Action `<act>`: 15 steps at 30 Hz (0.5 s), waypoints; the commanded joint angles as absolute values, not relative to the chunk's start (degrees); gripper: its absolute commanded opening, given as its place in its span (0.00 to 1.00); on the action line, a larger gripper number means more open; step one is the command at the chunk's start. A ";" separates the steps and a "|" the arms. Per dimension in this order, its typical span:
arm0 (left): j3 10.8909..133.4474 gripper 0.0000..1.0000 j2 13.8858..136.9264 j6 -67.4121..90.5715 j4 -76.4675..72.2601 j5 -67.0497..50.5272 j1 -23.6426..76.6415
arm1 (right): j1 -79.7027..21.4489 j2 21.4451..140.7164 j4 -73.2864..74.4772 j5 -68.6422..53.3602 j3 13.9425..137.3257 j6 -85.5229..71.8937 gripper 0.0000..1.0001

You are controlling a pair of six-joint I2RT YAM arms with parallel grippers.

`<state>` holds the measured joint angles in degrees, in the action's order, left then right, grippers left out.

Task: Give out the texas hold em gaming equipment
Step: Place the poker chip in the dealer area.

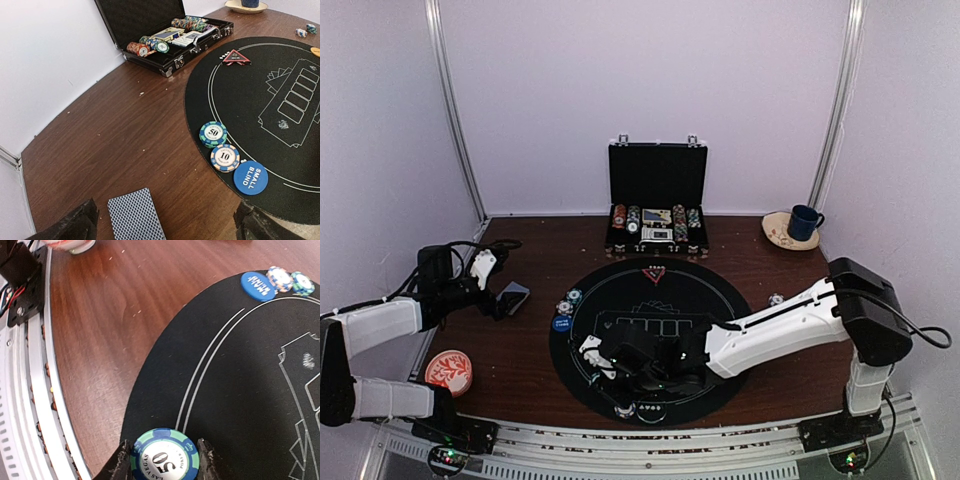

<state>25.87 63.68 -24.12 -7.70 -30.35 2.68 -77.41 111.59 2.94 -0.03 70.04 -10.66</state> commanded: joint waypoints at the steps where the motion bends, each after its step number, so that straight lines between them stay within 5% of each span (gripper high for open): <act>1: 25.71 0.98 63.37 -24.78 -10.37 -30.56 2.78 | -78.69 113.22 2.64 -2.41 71.61 -9.49 0.41; 15: 25.64 0.98 63.29 -24.79 -10.33 -30.55 2.77 | -79.00 115.60 3.57 -2.54 71.50 -9.67 0.41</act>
<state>25.87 63.68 -24.14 -7.70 -30.37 2.68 -78.67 114.80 3.27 -2.76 70.15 -10.24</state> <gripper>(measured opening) 0.979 0.406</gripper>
